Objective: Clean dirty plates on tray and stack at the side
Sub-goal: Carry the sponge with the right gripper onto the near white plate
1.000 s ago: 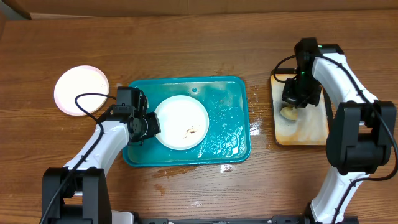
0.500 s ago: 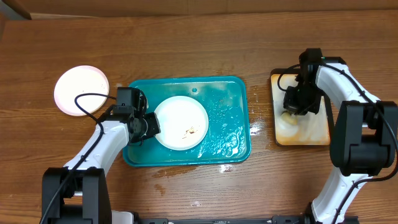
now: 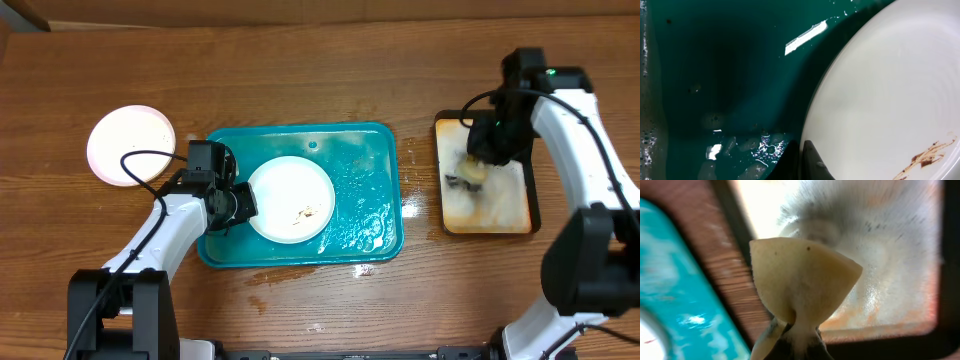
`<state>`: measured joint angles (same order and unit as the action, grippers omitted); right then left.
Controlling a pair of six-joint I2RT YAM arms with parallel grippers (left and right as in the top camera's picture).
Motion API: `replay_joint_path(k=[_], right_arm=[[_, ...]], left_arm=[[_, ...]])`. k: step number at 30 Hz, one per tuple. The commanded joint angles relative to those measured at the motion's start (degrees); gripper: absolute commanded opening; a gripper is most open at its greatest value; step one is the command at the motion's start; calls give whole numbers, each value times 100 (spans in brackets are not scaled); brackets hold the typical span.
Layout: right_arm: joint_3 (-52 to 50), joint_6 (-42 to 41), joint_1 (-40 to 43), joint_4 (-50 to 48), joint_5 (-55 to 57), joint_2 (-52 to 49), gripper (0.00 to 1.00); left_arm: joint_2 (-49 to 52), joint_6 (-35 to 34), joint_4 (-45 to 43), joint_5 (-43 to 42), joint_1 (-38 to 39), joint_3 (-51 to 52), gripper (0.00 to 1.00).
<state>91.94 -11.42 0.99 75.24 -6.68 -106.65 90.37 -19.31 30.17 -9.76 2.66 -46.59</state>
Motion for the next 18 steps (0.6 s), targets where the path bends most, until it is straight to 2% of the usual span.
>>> replay_joint_path(k=[1,4,13,18], right_arm=[[223,426,-68,52,-651,219,4],[214,682,-190,7,-1373,214,4],[214,662,-1480,-588,-1399,205,4],[98,61,-2332,-1139,-1270,96,4]], left_arm=[[-48,157,-2,70,11,4,4],[-48,179,-2,66,11,4,4],[-48,262,-31,-125,11,4,4],[-48,262,-44,-125,11,4,4]])
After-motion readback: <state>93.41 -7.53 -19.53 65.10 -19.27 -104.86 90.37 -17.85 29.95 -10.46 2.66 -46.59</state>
